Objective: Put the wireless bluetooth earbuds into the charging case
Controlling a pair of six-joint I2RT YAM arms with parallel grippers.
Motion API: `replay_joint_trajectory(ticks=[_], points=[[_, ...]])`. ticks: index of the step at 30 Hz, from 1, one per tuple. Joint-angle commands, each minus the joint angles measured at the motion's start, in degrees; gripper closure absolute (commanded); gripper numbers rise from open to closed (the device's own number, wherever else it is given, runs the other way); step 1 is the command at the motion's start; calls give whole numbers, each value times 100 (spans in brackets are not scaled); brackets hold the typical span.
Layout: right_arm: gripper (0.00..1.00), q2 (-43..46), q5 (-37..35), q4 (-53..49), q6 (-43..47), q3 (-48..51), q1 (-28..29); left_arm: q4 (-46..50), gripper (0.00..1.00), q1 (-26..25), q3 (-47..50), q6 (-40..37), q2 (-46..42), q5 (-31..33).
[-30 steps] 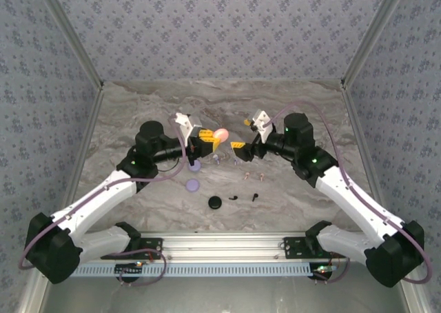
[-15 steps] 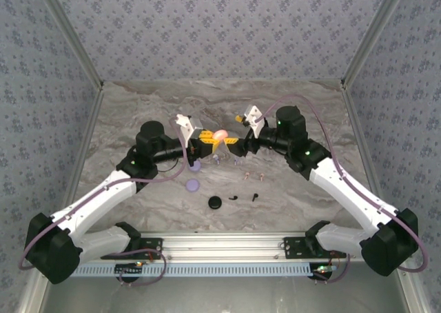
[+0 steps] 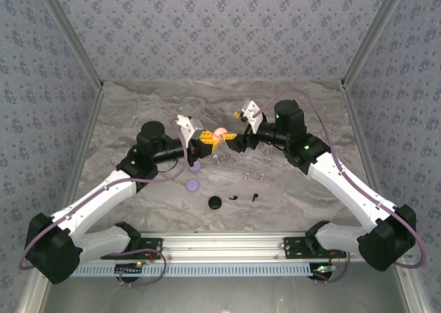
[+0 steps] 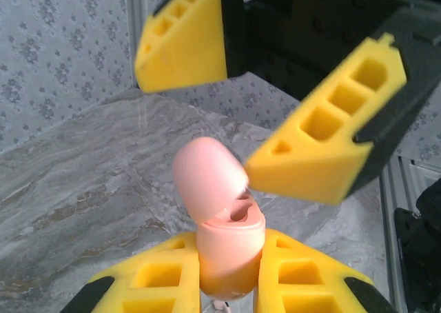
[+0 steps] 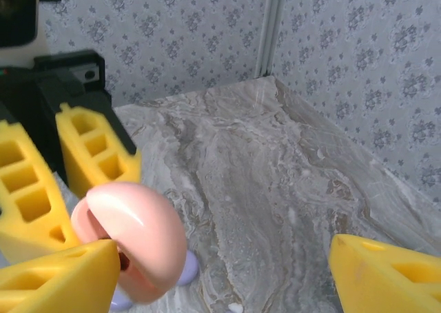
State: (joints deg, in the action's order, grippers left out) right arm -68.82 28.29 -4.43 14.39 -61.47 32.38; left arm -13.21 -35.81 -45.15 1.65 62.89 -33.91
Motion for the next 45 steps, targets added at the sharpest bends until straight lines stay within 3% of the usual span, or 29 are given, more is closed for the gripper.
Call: replay_joint_trajectory(ticks=[1,12,20,45], points=[[18,-27,-68,15,71,-273,-60,138,100,-74,-196,-156,39,-259],[18,276,232,-355,66,-220,-209,196,100,-88,-141,-135,30,-42],[8,53,366,-944,435,-154,60,83,100,-106,-105,-72,23,-81],[16,-210,-105,-978,503,-566,-88,346,100,-140,-110,-227,19,-102]])
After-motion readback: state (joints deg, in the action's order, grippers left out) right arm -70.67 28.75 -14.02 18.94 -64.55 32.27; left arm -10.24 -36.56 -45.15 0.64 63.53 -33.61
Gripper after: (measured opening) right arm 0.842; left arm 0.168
